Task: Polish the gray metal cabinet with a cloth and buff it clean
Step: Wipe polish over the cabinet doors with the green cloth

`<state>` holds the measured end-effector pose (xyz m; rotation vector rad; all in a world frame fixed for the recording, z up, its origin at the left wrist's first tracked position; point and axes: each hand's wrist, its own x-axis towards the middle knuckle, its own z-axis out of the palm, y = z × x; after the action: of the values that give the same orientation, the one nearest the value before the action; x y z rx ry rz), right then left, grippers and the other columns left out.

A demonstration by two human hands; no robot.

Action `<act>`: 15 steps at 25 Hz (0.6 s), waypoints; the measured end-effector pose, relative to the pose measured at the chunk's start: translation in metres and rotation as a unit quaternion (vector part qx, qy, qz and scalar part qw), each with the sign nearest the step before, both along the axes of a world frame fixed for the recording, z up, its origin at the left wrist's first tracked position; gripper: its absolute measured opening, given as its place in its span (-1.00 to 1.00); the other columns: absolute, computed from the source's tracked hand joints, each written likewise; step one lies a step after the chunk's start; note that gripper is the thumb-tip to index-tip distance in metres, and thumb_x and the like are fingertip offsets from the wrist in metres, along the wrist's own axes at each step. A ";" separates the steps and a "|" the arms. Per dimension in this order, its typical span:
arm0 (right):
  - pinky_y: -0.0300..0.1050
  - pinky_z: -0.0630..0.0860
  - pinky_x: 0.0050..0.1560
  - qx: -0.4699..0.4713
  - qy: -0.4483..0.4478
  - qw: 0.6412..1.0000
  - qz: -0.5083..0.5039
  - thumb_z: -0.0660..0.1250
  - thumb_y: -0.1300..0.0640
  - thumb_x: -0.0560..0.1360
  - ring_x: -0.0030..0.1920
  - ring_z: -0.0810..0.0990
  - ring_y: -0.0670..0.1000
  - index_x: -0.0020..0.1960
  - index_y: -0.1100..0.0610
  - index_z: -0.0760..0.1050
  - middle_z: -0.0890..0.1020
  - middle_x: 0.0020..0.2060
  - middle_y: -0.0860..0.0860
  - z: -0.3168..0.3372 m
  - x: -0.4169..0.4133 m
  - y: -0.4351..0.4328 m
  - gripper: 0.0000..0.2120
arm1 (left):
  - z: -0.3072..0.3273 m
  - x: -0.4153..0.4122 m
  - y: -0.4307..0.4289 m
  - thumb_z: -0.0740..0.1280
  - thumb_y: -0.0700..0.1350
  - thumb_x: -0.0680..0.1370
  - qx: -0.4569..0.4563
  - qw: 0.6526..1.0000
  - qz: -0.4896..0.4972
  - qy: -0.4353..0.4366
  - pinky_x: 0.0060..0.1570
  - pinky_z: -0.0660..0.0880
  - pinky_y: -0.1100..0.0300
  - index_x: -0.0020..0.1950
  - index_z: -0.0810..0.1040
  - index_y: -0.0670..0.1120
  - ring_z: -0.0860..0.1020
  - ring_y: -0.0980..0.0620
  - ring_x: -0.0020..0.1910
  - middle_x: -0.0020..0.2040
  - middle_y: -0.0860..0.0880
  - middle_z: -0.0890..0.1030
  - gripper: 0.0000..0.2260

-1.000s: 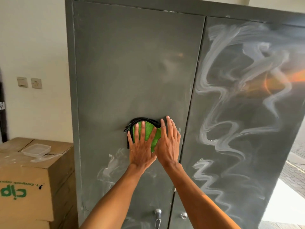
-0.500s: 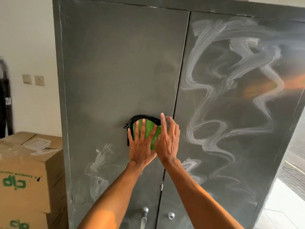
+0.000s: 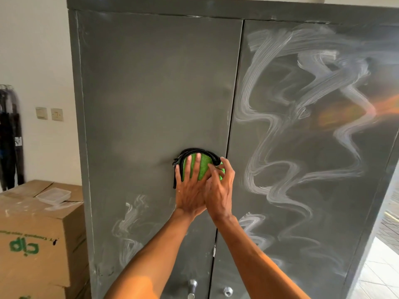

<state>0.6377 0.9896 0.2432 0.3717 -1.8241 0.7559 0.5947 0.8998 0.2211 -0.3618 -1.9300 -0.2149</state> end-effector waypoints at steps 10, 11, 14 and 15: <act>0.06 0.53 0.30 0.029 0.023 0.997 -0.061 0.26 0.23 0.66 0.32 0.48 -0.03 0.45 0.06 0.45 0.32 0.43 -0.20 0.023 0.014 0.016 -0.63 | 0.000 -0.007 -0.003 0.07 0.33 0.62 -0.003 1.000 -0.001 -0.012 0.56 -0.09 -0.31 0.68 -0.04 0.15 -0.08 -0.17 0.67 0.69 -0.11 -0.04 -0.32; 0.09 0.54 0.28 0.058 0.039 0.995 -0.071 0.28 0.32 0.62 0.33 0.48 0.10 0.42 0.14 0.48 0.30 0.48 -0.06 0.025 0.010 0.020 -0.62 | 0.005 -0.006 -0.003 0.01 0.36 0.62 -0.001 1.000 -0.003 -0.010 0.56 -0.07 -0.31 0.68 -0.05 0.16 -0.07 -0.17 0.67 0.69 -0.11 -0.03 -0.32; 0.13 0.53 0.28 0.055 0.073 0.993 -0.070 0.29 0.41 0.56 0.34 0.47 0.23 0.40 0.21 0.50 0.34 0.49 0.17 0.039 -0.008 0.026 -0.57 | 0.052 -0.009 -0.008 0.05 0.39 0.60 0.018 0.999 -0.021 0.024 0.56 0.00 -0.30 0.67 0.09 0.16 0.01 -0.17 0.66 0.69 -0.11 0.04 -0.32; 0.15 0.50 0.30 0.045 0.093 0.991 -0.080 0.27 0.40 0.57 0.36 0.45 0.23 0.40 0.24 0.50 0.37 0.48 0.21 0.047 -0.011 0.025 -0.59 | 0.083 -0.011 -0.010 0.13 0.37 0.58 0.031 0.998 -0.026 0.043 0.57 0.00 -0.29 0.66 0.14 0.16 0.03 -0.17 0.66 0.68 -0.11 0.07 -0.32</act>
<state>0.6262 1.0146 0.2897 0.3388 -1.6935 0.5127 0.5833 0.8894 0.3042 -0.3753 -1.8261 -0.2888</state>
